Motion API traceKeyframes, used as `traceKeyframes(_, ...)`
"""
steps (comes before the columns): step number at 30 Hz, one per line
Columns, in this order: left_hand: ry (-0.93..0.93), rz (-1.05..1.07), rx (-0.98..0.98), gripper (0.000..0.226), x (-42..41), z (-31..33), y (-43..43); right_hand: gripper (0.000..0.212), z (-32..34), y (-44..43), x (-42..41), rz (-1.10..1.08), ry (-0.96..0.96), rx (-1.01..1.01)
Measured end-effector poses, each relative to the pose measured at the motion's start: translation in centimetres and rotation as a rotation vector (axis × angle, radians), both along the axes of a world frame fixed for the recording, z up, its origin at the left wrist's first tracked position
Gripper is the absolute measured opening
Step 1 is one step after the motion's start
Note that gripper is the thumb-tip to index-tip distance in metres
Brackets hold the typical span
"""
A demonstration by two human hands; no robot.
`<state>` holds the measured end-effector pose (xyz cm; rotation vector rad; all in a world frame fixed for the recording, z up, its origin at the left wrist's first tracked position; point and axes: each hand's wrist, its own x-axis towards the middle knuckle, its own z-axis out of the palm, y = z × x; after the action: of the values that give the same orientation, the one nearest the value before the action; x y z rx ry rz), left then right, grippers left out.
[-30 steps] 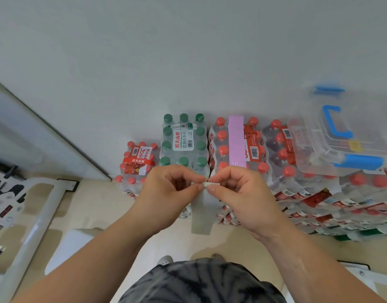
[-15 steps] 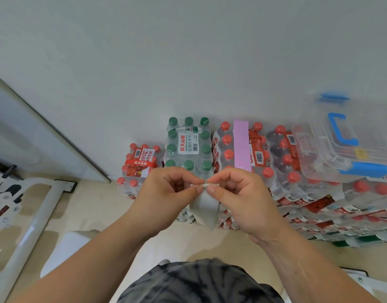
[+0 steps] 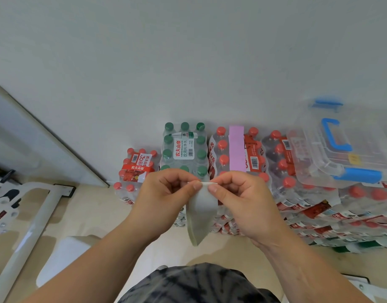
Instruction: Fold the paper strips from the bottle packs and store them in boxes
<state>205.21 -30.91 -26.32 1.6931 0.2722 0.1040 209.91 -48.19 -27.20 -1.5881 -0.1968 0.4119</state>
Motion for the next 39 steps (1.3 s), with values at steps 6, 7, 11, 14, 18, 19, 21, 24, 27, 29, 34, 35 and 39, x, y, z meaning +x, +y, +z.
traceKeyframes(6,0.009,-0.059,0.036,0.011,0.3,0.4,-0.1,0.014,0.0,-0.3,0.0,-0.011,0.009,0.020)
traceKeyframes(7,0.008,-0.070,0.041,0.012,0.2,0.4,-0.2,0.015,0.0,-0.4,0.0,-0.013,0.001,0.019)
traceKeyframes(11,-0.010,-0.062,-0.048,0.015,0.1,0.4,-0.7,0.020,0.0,-0.6,0.1,-0.029,-0.119,-0.030)
traceKeyframes(14,-0.015,-0.032,-0.068,0.019,0.1,0.1,-0.7,0.022,0.0,-0.6,0.1,-0.034,-0.152,-0.032)
traceKeyframes(18,-0.024,-0.026,-0.052,0.021,0.2,-0.1,-0.5,0.024,0.4,-0.6,-0.2,0.002,-0.146,-0.001)
traceKeyframes(19,-0.022,-0.027,-0.056,0.021,0.2,0.0,-0.5,0.023,0.5,-0.6,-0.3,0.010,-0.138,0.014)
traceKeyframes(21,-0.023,-0.042,-0.055,0.019,0.1,0.1,-0.3,0.022,0.7,-0.7,-0.3,0.023,-0.121,0.034)
traceKeyframes(24,-0.047,-0.088,-0.002,0.021,0.0,0.1,0.1,0.019,0.9,-0.6,-0.3,0.037,-0.097,0.045)
traceKeyframes(27,-0.064,-0.112,0.026,0.024,-0.1,0.0,0.2,0.018,0.8,-0.4,-0.3,-0.010,-0.070,0.043)
traceKeyframes(29,-0.060,-0.107,0.012,0.024,-0.1,0.0,0.1,0.019,0.7,-0.3,-0.3,-0.025,-0.077,0.024)
traceKeyframes(34,-0.004,-0.093,-0.131,0.026,-0.1,0.4,-0.3,0.018,0.8,-0.6,-0.1,-0.012,-0.074,-0.004)
traceKeyframes(35,-0.001,-0.098,-0.126,0.023,-0.1,0.4,-0.3,0.019,0.9,-0.6,-0.1,-0.011,-0.076,-0.001)
traceKeyframes(39,-0.061,-0.093,-0.017,0.021,0.0,0.4,-0.3,0.019,1.1,-0.6,-0.3,-0.008,-0.060,0.029)
